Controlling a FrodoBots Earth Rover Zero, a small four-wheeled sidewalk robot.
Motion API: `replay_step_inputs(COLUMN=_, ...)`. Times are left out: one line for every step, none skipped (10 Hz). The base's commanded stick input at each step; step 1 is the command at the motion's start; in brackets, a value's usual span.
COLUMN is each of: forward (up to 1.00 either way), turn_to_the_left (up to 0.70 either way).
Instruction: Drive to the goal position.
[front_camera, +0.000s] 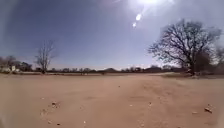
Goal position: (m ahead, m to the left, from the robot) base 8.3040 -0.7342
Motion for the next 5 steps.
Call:
replay_step_inputs(forward=1.00, turn_to_the_left=0.00)
replay_step_inputs(forward=1.00, turn_to_the_left=0.00)
replay_step_inputs(forward=1.00, turn_to_the_left=0.00)
replay_step_inputs(forward=1.00, turn_to_the_left=-0.11)
replay_step_inputs(forward=1.00, turn_to_the_left=-0.27)
